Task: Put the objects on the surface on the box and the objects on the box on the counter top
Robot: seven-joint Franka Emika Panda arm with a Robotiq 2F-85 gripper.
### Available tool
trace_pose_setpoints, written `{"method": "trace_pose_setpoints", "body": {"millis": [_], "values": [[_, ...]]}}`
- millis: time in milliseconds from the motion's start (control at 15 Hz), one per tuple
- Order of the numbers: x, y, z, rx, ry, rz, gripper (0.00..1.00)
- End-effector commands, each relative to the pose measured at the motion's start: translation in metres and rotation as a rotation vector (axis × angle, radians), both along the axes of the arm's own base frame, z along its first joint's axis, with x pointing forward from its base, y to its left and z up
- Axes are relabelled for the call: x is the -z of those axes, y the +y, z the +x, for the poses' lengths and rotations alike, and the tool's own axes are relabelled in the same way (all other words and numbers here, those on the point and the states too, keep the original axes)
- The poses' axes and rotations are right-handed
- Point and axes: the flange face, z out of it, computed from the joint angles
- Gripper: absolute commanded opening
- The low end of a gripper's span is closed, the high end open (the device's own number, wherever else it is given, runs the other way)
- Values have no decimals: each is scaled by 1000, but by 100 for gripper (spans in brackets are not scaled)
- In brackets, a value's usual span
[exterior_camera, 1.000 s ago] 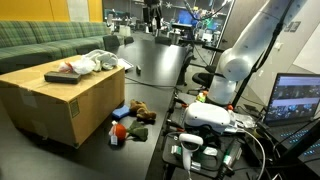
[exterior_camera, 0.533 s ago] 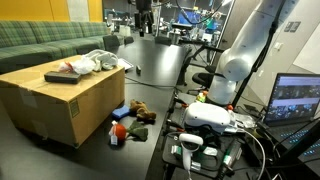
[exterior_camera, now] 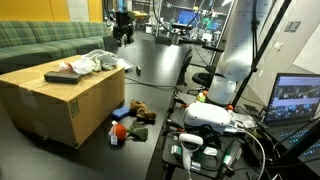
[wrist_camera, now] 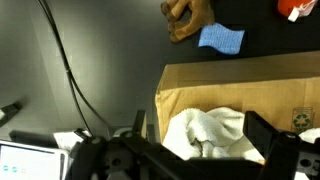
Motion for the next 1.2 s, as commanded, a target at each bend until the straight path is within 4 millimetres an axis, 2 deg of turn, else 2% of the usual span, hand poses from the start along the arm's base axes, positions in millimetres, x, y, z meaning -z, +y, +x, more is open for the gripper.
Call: {"method": "trace_pose_setpoints", "body": {"millis": [0, 267, 533, 1133], "values": [[29, -10, 55, -38, -24, 59, 100], [58, -25, 92, -75, -45, 99, 100], [68, -35, 120, -147, -91, 105, 100], [102, -22, 148, -254, -89, 193, 100]]}}
